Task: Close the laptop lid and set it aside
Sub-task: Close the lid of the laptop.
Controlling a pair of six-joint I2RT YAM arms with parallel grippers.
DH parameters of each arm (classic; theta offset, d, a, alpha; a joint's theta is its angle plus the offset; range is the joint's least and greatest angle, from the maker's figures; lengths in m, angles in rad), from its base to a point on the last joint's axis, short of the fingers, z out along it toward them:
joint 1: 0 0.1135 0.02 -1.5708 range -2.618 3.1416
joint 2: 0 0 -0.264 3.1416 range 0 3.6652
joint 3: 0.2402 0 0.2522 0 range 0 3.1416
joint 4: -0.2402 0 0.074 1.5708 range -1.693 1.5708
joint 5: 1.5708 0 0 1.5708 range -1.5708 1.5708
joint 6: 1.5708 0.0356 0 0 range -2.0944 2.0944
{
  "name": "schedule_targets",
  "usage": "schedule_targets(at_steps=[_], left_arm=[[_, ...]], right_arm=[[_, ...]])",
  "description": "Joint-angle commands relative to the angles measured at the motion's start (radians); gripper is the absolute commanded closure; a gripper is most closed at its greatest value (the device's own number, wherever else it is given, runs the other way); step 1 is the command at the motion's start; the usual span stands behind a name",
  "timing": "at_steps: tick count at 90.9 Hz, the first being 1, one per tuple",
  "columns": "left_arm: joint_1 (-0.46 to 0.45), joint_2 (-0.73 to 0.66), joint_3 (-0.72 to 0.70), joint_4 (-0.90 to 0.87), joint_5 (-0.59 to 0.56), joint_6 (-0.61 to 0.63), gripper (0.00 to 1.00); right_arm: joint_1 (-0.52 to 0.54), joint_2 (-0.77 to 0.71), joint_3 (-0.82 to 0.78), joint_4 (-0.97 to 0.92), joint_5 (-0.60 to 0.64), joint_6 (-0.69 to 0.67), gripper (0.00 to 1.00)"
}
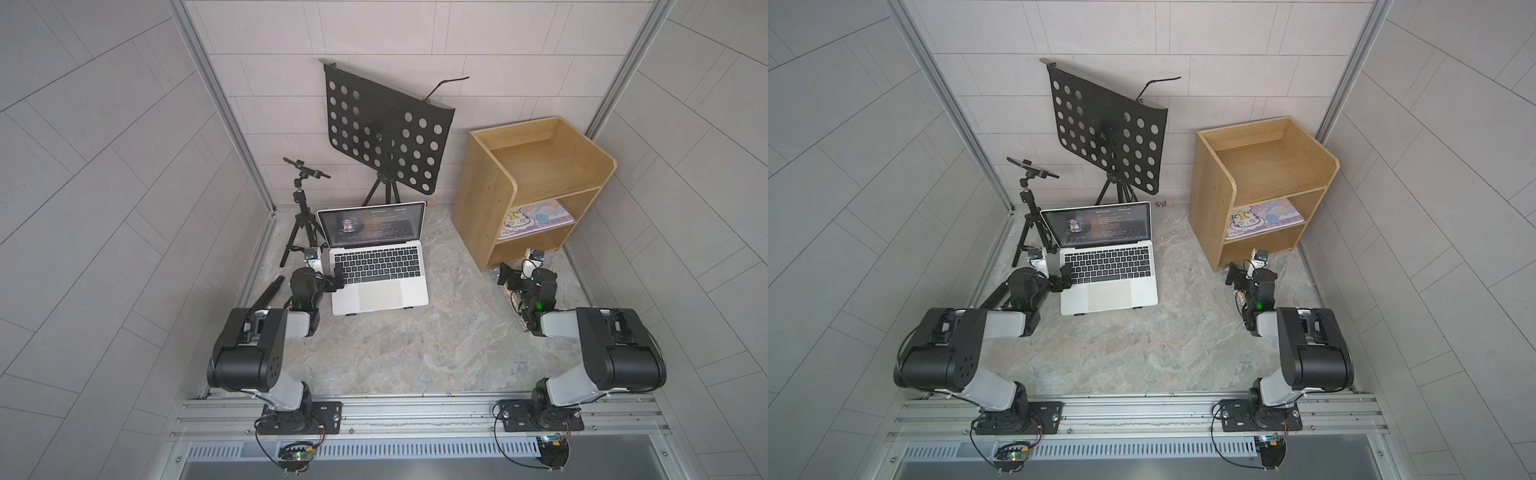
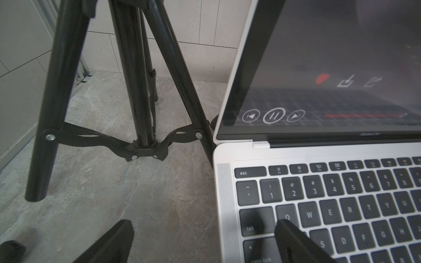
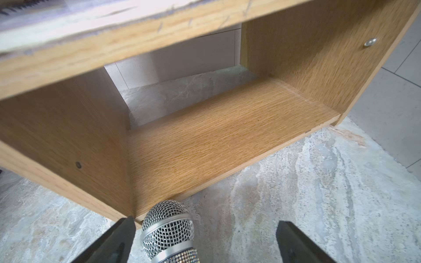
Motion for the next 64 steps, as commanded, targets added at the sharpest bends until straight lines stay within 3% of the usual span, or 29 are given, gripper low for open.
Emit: schedule_targets(at_steps=[1, 64], left_arm=[[-0.002, 0.008, -0.005, -0.005, 0.006, -0.001, 0.0], [-0.002, 0.008, -0.006, 0.0, 0.006, -0.001, 0.0]], right_arm=[[-0.001, -0.004, -0.003, -0.015, 0.007, 0.007, 0.0], [-0.001, -0.003, -0.004, -0.008, 0.006, 0.003, 0.0]])
